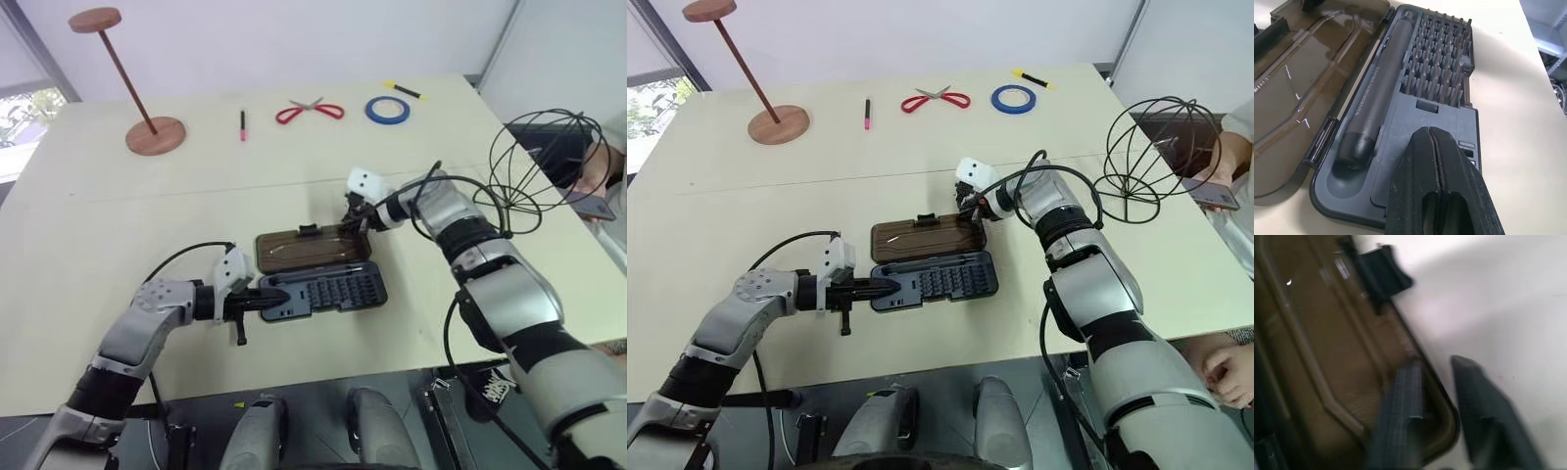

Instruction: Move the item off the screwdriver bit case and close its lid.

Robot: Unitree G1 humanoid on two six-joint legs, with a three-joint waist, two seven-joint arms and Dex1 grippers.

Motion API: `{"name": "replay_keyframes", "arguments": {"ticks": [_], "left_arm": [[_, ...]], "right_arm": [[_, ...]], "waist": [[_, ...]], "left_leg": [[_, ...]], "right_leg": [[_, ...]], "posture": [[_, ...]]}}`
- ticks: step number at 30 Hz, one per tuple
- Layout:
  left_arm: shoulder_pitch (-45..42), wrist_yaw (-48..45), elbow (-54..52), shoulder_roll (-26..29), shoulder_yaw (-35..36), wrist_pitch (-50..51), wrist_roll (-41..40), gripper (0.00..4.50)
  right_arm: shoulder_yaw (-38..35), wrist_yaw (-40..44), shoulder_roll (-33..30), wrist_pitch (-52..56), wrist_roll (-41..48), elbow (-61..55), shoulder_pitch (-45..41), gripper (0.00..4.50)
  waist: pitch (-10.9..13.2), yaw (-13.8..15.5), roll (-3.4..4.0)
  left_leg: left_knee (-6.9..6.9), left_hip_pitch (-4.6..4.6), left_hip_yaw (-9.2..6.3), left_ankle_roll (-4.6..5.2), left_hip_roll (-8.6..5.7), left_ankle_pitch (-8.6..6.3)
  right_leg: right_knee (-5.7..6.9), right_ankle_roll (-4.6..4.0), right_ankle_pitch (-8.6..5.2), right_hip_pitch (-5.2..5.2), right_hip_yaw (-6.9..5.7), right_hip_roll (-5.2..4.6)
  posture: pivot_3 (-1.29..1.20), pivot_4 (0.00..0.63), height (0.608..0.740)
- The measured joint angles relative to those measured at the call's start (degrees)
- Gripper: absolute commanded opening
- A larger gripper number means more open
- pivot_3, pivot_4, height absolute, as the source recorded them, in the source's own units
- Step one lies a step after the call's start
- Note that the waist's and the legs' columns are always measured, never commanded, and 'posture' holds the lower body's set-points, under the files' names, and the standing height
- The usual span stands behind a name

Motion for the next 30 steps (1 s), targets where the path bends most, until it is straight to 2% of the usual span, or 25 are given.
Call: {"name": "replay_keyframes", "arguments": {"ticks": [19, 22, 25, 30], "left_arm": [[-1.10, 0.26, 0.89, -0.32, -0.08, 0.16, 0.54, 0.00], [-1.14, 0.28, 0.87, -0.50, -0.09, 0.16, 0.69, 0.00], [-1.14, 0.29, 0.84, -0.78, -0.08, 0.16, 0.72, 0.00], [-1.10, 0.41, 0.82, -0.81, -0.06, 0.18, 0.75, 0.00]], "right_arm": [[-0.01, -0.16, -0.77, -1.35, -2.95, -5.29, 2.35, 0.01], [0.14, -0.84, -0.72, -1.63, -3.57, -5.20, 3.03, 0.80], [0.14, -1.96, -0.55, -1.94, -4.09, -4.97, 3.42, 2.19], [0.05, -2.46, -0.26, -2.64, -4.18, -3.89, 3.09, 2.19]], "waist": [[-0.01, 0.12, 0.02], [-0.01, 0.14, 0.02], [-0.01, 0.15, 0.03], [-0.01, 0.14, 0.03]], "left_leg": [[-0.02, 0.06, -0.01, 0.00, 0.01, 0.00], [-0.02, 0.05, -0.01, -0.01, 0.01, 0.00], [-0.02, 0.02, -0.01, -0.01, 0.00, 0.00], [-0.01, 0.02, -0.01, -0.01, 0.00, 0.00]], "right_leg": [[0.01, -0.02, 0.01, 0.05, 0.01, 0.01], [0.01, -0.02, 0.01, 0.04, 0.01, 0.01], [0.00, -0.02, 0.01, 0.01, 0.01, 0.00], [0.00, -0.02, 0.01, 0.01, 0.01, 0.00]], "posture": [[0.00, 0.150, 0.740], [0.00, 0.150, 0.740], [0.00, 0.150, 0.740], [0.00, 0.150, 0.740]]}}
